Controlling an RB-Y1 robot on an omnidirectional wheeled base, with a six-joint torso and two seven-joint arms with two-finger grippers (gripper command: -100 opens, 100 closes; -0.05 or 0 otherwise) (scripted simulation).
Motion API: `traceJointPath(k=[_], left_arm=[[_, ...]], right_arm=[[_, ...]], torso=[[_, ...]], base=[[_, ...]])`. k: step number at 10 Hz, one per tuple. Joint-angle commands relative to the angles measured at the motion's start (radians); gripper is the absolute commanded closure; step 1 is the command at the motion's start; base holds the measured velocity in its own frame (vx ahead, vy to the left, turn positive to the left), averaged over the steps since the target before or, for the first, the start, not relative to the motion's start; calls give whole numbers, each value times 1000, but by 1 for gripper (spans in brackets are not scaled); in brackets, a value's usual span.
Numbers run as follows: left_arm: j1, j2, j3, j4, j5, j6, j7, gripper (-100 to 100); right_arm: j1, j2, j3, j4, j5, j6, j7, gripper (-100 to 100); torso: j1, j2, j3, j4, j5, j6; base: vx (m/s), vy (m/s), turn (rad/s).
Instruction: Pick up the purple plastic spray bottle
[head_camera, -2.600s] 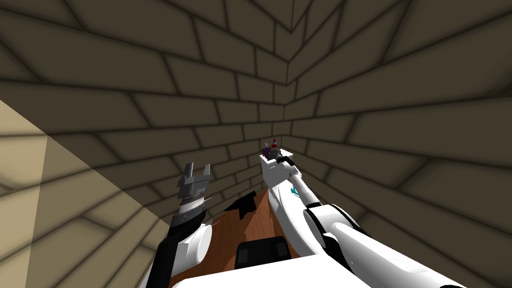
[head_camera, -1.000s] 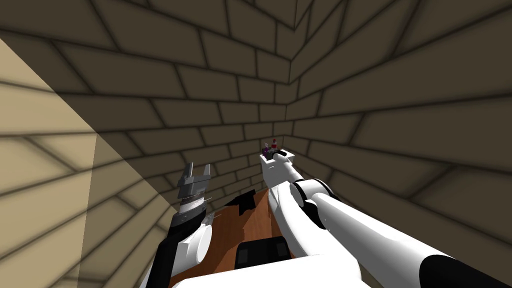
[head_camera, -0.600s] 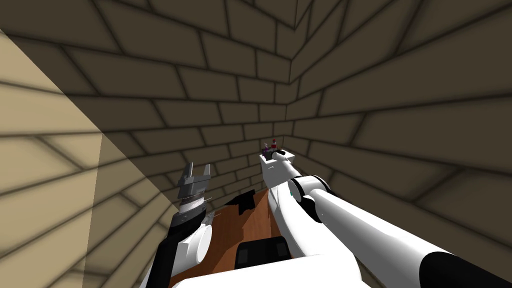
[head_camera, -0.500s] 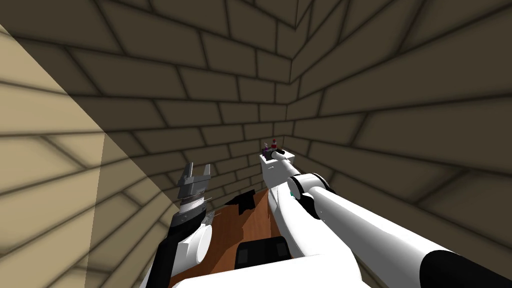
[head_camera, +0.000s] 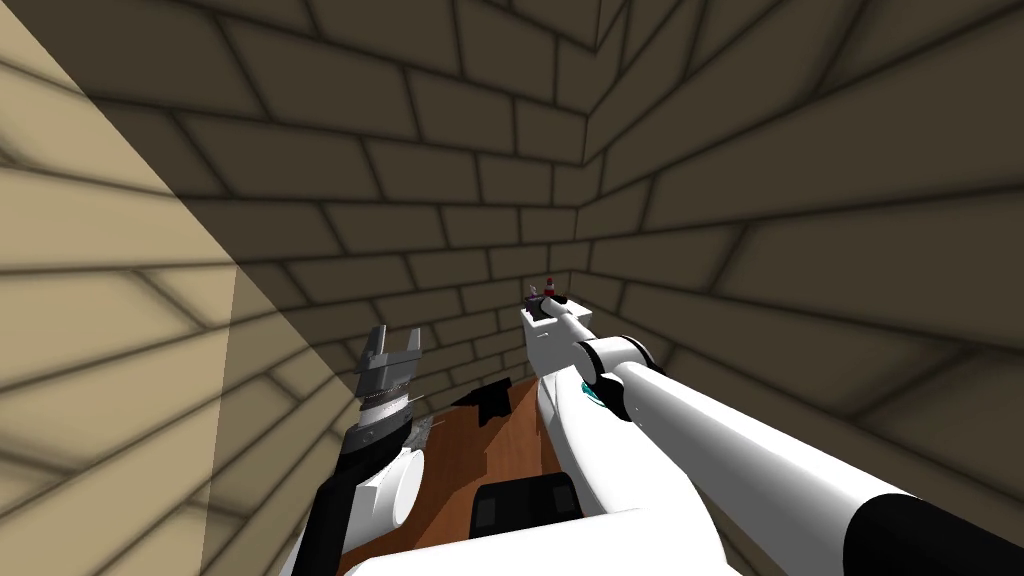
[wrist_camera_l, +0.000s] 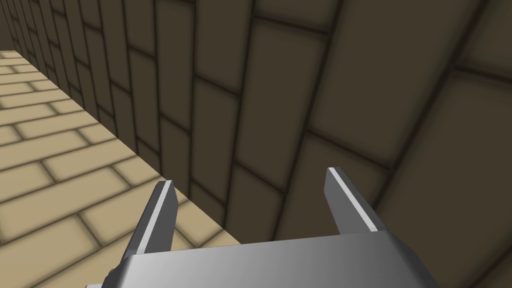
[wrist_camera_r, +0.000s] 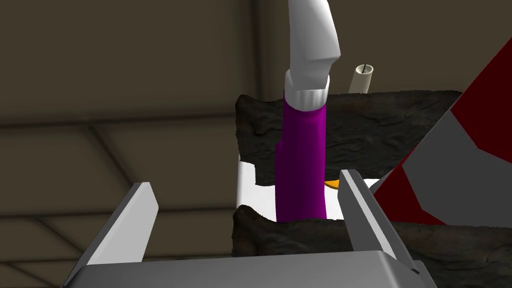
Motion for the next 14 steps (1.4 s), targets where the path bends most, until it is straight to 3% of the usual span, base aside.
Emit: traceJointPath(k=[1, 2, 3, 5, 7, 8, 11, 13, 14], left_arm=[[0, 0, 0, 0, 0, 0, 0, 0], [0, 0, 0, 0, 0, 0, 0, 0], [0, 0, 0, 0, 0, 0, 0, 0], [0, 0, 0, 0, 0, 0, 0, 0], [0, 0, 0, 0, 0, 0, 0, 0], [0, 0, 0, 0, 0, 0, 0, 0], [0, 0, 0, 0, 0, 0, 0, 0], [0, 0, 0, 0, 0, 0, 0, 0], [0, 0, 0, 0, 0, 0, 0, 0]], right_arm=[[0, 0, 0, 0, 0, 0, 0, -100], [-1, 0, -1, 1, 0, 1, -2, 0], [7, 10, 18, -19, -33, 24, 22, -100], [22, 30, 56, -59, -101, 69, 69, -100], [22, 30, 56, -59, -101, 69, 69, -100], [29, 41, 74, -80, -134, 92, 92, -100], [37, 51, 93, -100, -168, 114, 116, -100], [52, 71, 130, -140, -235, 160, 163, -100], [52, 71, 130, -140, -235, 160, 163, -100]], torso=[[0, 0, 0, 0, 0, 0], [0, 0, 0, 0, 0, 0], [1, -1, 0, 0, 0, 0], [8, -7, -4, -2, 2, 1], [6, -8, -5, -2, 2, -1], [2, -5, -3, -2, 1, -1], [4, -6, -3, -1, 1, 0], [5, -5, -3, -1, 1, 0], [6, -7, -4, -2, 1, 1]], base=[[0, 0, 0], [0, 0, 0], [63, 70, -236], [133, 135, -436], [61, 51, -63], [42, 35, -243], [53, 71, -192], [71, 97, -380], [68, 106, -123]])
